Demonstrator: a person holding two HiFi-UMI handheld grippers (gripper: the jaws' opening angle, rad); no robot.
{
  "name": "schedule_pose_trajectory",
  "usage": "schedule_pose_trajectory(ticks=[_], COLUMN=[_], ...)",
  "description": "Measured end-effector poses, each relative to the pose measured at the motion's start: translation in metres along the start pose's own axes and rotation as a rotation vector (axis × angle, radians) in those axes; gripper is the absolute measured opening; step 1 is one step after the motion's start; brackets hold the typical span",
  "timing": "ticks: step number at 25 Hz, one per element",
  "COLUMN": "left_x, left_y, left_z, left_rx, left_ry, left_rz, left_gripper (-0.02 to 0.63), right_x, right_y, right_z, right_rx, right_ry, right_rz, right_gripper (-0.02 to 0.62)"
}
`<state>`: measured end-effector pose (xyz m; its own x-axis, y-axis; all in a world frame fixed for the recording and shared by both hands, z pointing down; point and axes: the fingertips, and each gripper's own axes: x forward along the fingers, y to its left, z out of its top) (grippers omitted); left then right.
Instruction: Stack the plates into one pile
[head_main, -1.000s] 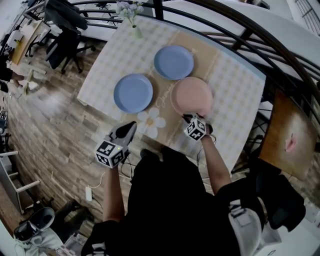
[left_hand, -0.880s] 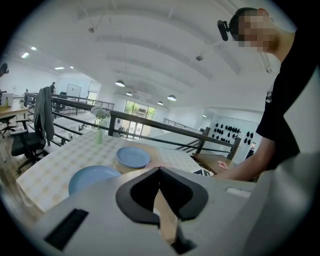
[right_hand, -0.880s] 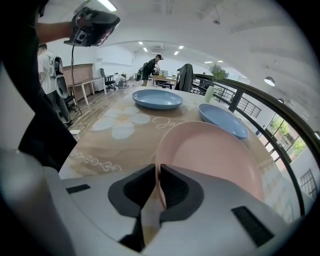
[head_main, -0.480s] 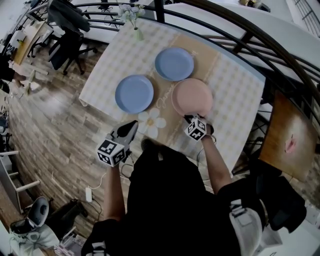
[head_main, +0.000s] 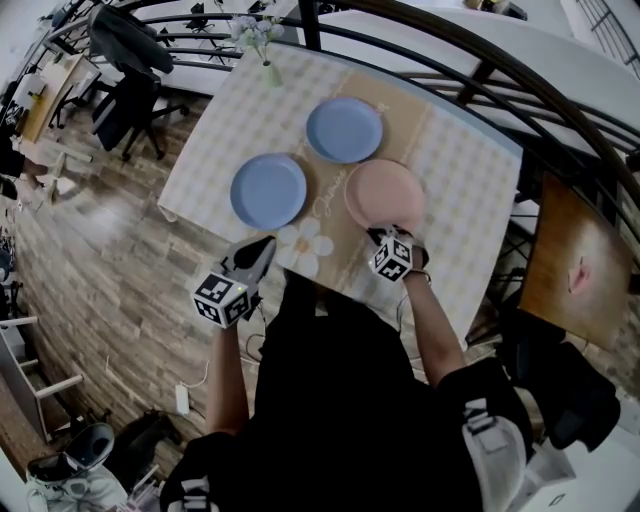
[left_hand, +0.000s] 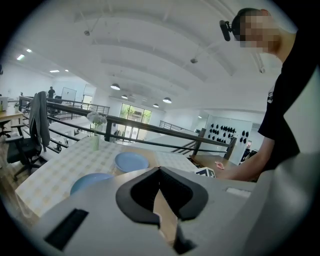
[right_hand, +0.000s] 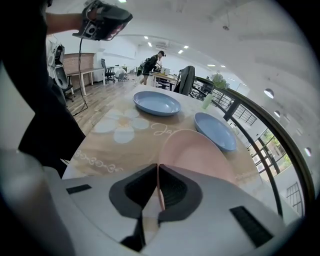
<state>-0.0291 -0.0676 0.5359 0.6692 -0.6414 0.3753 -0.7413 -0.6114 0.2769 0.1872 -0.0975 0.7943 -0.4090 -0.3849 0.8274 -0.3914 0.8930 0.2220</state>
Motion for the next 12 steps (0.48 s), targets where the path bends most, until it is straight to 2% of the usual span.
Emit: schedule_pose_trajectory(ticks=[6, 12], left_x=[-0.001, -0.006], left_y=[0.015, 0.036], left_z=[0.019, 0.023], left_rx=[0.022, 0.006], left_ry=[-0.025, -0.032], left_rz=[-0.023, -0.045], left_gripper=[0.002, 0.002], right_x=[-0.007, -0.017], right_y=[-0.012, -0.033], right_z=[0.008, 0.02], right_rx=[0.014, 0.065], right_ry=[0.002, 0.005], right_rz=[-0.035, -0.099], right_gripper=[0.011, 0.012])
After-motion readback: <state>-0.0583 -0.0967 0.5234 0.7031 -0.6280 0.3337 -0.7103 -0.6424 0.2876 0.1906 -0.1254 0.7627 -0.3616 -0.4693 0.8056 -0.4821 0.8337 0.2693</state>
